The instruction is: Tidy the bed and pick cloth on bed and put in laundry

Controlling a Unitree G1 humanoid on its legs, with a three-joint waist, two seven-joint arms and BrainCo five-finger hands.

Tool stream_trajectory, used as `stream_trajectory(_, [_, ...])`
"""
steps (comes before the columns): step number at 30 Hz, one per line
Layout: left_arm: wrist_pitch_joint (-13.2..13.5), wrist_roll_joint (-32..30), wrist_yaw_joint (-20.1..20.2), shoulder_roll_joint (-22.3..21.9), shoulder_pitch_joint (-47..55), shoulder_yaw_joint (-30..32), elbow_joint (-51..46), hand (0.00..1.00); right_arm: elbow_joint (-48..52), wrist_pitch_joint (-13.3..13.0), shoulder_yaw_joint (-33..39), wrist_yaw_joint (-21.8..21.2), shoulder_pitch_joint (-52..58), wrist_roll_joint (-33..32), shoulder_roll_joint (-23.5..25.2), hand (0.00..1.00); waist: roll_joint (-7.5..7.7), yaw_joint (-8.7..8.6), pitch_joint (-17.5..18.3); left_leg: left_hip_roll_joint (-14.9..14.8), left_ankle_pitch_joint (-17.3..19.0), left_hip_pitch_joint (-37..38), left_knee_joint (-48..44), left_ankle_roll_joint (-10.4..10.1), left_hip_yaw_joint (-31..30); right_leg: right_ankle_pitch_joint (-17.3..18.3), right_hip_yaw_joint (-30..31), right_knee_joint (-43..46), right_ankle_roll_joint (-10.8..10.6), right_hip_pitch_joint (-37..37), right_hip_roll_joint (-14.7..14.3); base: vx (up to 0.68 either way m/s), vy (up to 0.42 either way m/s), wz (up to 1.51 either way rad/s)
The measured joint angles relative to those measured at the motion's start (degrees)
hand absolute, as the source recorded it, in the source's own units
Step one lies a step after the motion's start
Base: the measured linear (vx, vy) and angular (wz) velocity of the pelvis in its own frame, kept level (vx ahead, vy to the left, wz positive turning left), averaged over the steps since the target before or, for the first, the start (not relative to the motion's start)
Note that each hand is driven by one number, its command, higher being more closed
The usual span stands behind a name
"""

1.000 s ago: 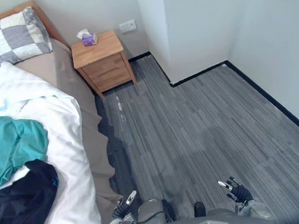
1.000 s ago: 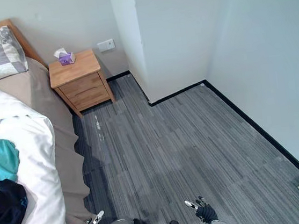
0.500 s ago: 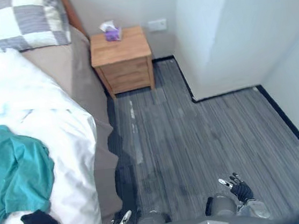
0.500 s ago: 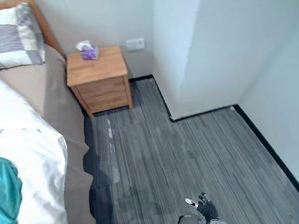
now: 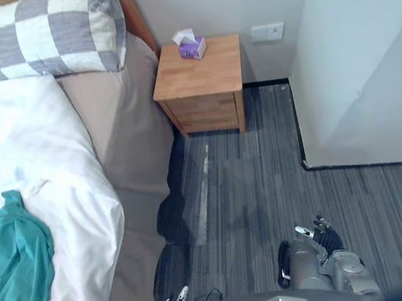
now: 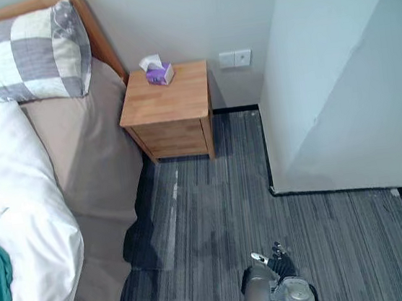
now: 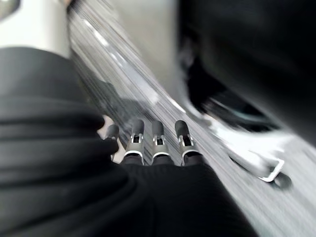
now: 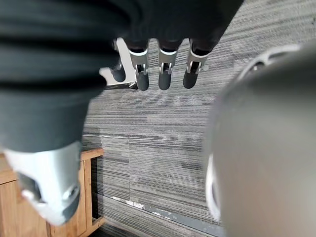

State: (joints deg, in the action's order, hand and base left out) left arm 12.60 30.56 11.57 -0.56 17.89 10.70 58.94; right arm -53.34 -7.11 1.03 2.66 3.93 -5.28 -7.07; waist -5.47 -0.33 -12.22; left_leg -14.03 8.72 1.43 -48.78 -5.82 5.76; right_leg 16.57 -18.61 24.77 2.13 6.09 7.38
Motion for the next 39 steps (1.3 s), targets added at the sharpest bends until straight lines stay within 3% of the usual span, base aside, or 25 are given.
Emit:
stream_trajectory(3, [-1.2,-0.3,1.8,-0.4,0.8,1.2,-2.4,0.00,-0.4,2.3,-2.1,0.4,0.5,1.5,-0.1,0.00,0.70,1.44,0.4,0.0,3.6,-9.1,-2.2,1.1,9.0,-0.3,-1.1,-8.2,-0.6,-8.9,0.0,0.34,-0.187,0.00])
stream_trajectory(7, [-3.2,-0.3,3.6,-0.3,0.7,3.5,-3.5,0.00,0.3,3.0,-2.1,0.2,1.7,1.7,0.5,0.00,2.08,2.29,0.5,2.6,4.2,-14.2,14.0,3.3,25.8,-0.2,-4.6,-12.2,-2.4,-15.3,2.2,0.41,-0.036,0.09])
stream_trajectory(8, [-3.4,-0.3,3.7,0.0,0.7,3.6,-3.6,0.00,0.4,2.8,-2.1,0.1,2.2,1.7,0.9,0.00,2.60,2.36,0.8,3.8,2.0,-14.4,18.4,6.6,31.3,0.4,-6.6,-12.2,-3.8,-16.9,3.1,0.59,0.030,0.67])
stream_trajectory(9, [-3.4,-0.3,3.8,-0.1,0.9,3.6,-3.7,0.00,0.7,1.9,-2.0,-0.1,3.0,2.0,1.0,0.00,2.09,2.36,1.6,4.8,-5.1,-14.2,24.5,11.4,39.0,1.2,-9.3,-12.1,-6.1,-19.1,2.7,0.48,0.062,0.74])
stream_trajectory(10, [-3.4,-0.4,3.9,-0.1,1.0,3.6,-3.6,0.00,0.5,1.4,-2.0,-0.2,3.2,2.2,1.1,0.00,2.16,2.48,2.2,5.0,-3.8,-13.5,25.6,17.3,43.5,2.0,-10.2,-11.8,-7.4,-19.9,2.5,0.63,0.097,1.31])
stream_trajectory(11, [-3.4,-0.6,4.5,1.2,1.1,5.0,-3.6,0.00,-0.9,1.0,-1.8,-0.4,3.2,2.5,2.7,0.00,4.96,2.22,4.8,8.1,-1.1,-12.4,27.7,19.5,46.4,2.6,-13.1,-11.2,-8.5,-21.2,3.6,0.44,0.091,1.21])
stream_trajectory(13, [-3.3,-0.9,4.3,2.9,1.1,5.6,-4.2,0.00,-1.5,0.8,-2.0,-0.8,3.0,3.7,4.9,0.00,8.45,3.25,5.7,10.8,-0.1,-11.3,29.7,20.2,49.1,1.1,-15.0,-10.2,-9.6,-22.5,4.6,0.46,0.065,1.09])
stream_trajectory(16, [-4.2,-1.7,4.2,4.0,1.3,5.6,-3.9,0.00,-2.0,1.1,-1.7,-1.3,2.5,5.4,6.3,0.00,8.89,4.45,6.0,12.1,4.1,-7.5,31.4,18.5,46.6,-3.2,-15.0,-6.7,-9.6,-25.1,3.7,0.48,0.004,0.79])
stream_trajectory(17, [-4.6,-3.1,4.1,4.5,1.2,4.8,-3.9,0.00,-3.1,1.2,-1.4,-1.6,1.4,5.7,6.1,0.00,8.45,4.25,5.9,13.6,5.2,-5.6,33.7,17.0,43.1,-4.9,-15.0,0.6,-9.5,-24.1,5.0,0.37,-0.010,1.06])
stream_trajectory(18, [-4.8,-3.9,4.0,4.9,1.0,3.2,-3.5,0.00,-3.9,1.5,-0.6,-1.9,0.4,5.9,5.5,0.00,7.62,3.33,5.7,15.2,5.9,-3.8,36.0,15.6,38.9,-7.9,-12.9,13.7,-7.1,-19.9,7.8,0.34,-0.024,1.20])
stream_trajectory(19, [-4.9,-4.5,3.9,5.4,1.0,2.4,-3.4,0.00,-4.0,2.0,-0.1,-2.2,0.0,5.9,5.2,0.00,7.36,2.82,5.5,16.0,5.8,-2.8,36.9,15.3,37.2,-6.6,-11.3,19.4,-6.9,-17.6,8.8,0.32,-0.061,1.39])
stream_trajectory(20, [-5.2,-5.3,3.8,6.5,0.7,0.4,-2.5,0.00,-4.0,2.6,0.7,-2.5,-0.6,5.8,4.2,0.00,6.44,1.73,4.9,17.4,4.9,0.0,38.9,14.7,34.2,-2.6,-9.0,27.3,-7.2,-13.8,10.5,0.31,-0.109,1.45])
stream_trajectory(22, [-6.1,-5.3,3.9,7.5,0.0,-0.3,-1.4,0.00,-4.0,3.3,0.9,-2.7,-0.9,5.1,2.6,0.00,5.01,0.83,4.1,17.6,4.6,3.6,40.3,14.3,29.5,1.2,-6.8,30.1,-6.0,-9.7,11.3,0.29,-0.116,1.41])
stream_trajectory(23, [-6.7,-5.3,4.1,9.0,-0.6,-0.4,-1.5,0.00,-4.0,3.3,0.5,-3.1,-1.2,5.1,2.2,0.00,4.52,0.53,4.1,17.4,4.2,5.1,41.0,13.8,26.2,2.7,-5.0,28.4,-5.7,-6.5,10.8,0.19,-0.104,1.18])
stream_trajectory(25, [-8.4,-5.3,5.0,12.4,-2.6,-0.2,-1.5,0.00,-4.2,3.6,0.1,-3.7,-1.8,3.7,2.3,0.00,4.94,-0.53,4.1,17.0,3.8,6.1,41.3,12.9,19.8,3.3,-2.5,22.3,-5.8,-3.9,10.0,0.27,-0.271,1.73])
stream_trajectory(27, [-10.4,-5.4,6.2,14.6,-5.7,1.1,-1.9,0.00,-5.0,4.3,-0.8,-4.2,-1.9,2.0,2.2,0.00,5.28,-0.39,3.9,15.8,3.5,6.8,41.3,11.5,14.0,3.2,2.7,14.0,-5.9,-2.3,7.1,0.19,-0.293,1.68])
stream_trajectory(28, [-12.0,-5.6,6.9,15.6,-6.9,1.5,-2.0,0.00,-5.0,4.7,-2.2,-4.7,-1.9,0.8,1.9,0.00,5.52,-0.63,4.0,15.1,3.1,6.9,41.3,10.3,10.4,1.7,6.5,6.8,-6.2,-2.5,4.9,0.13,-0.323,1.49])
stream_trajectory(29, [-13.3,-6.9,8.0,16.3,-8.2,2.0,-2.7,0.00,-5.1,5.4,-3.9,-4.9,-2.0,-0.2,2.0,0.00,7.07,-0.58,4.4,15.5,3.0,6.6,41.2,8.9,8.2,-3.1,10.5,-1.0,-5.3,-2.5,3.7,0.19,-0.462,1.39])
stream_trajectory(32, [-16.0,-8.9,8.5,12.5,-7.8,2.9,-3.5,0.00,-6.1,6.7,-6.2,-6.3,-2.8,-0.8,1.0,0.00,5.22,-0.04,5.3,13.0,2.7,6.8,41.7,6.3,6.0,-2.1,9.0,-2.6,-4.2,-4.5,1.8,0.15,-0.268,0.50])
stream_trajectory(35, [-18.3,-10.7,4.0,5.5,-7.7,1.8,-3.6,0.00,-6.6,7.1,-7.2,-8.2,-3.5,-0.5,0.0,0.00,4.24,-0.38,5.7,11.5,0.8,8.6,44.6,3.9,5.8,-2.2,5.1,-6.3,-3.5,-8.4,0.6,0.16,-0.195,0.49])
stream_trajectory(36, [-18.2,-9.7,1.0,3.1,-7.8,1.1,-4.1,0.00,-7.1,7.5,-7.2,-9.3,-3.4,0.0,0.1,0.00,4.45,-0.18,5.6,10.9,0.5,9.3,44.5,3.5,6.0,-2.3,3.4,-7.7,-3.3,-10.5,0.2,0.11,-0.122,0.49])
stream_trajectory(38, [-17.8,-8.9,-2.5,3.0,-8.0,0.6,-5.7,0.00,-7.6,7.7,-7.1,-10.8,-3.4,0.0,0.6,0.00,5.29,0.36,5.3,10.4,0.6,9.3,42.5,3.2,6.5,-2.3,1.2,-9.0,-3.2,-13.4,0.2,0.06,-0.091,0.65])
stream_trajectory(39, [-16.1,-9.0,-5.0,3.0,-8.0,0.7,-5.9,0.00,-7.5,7.9,-6.4,-11.6,-3.4,0.0,1.1,0.00,6.15,0.38,5.2,9.8,1.3,7.6,39.6,2.2,7.6,-2.5,-0.3,-9.4,-3.0,-14.5,0.6,0.02,-0.060,0.74])
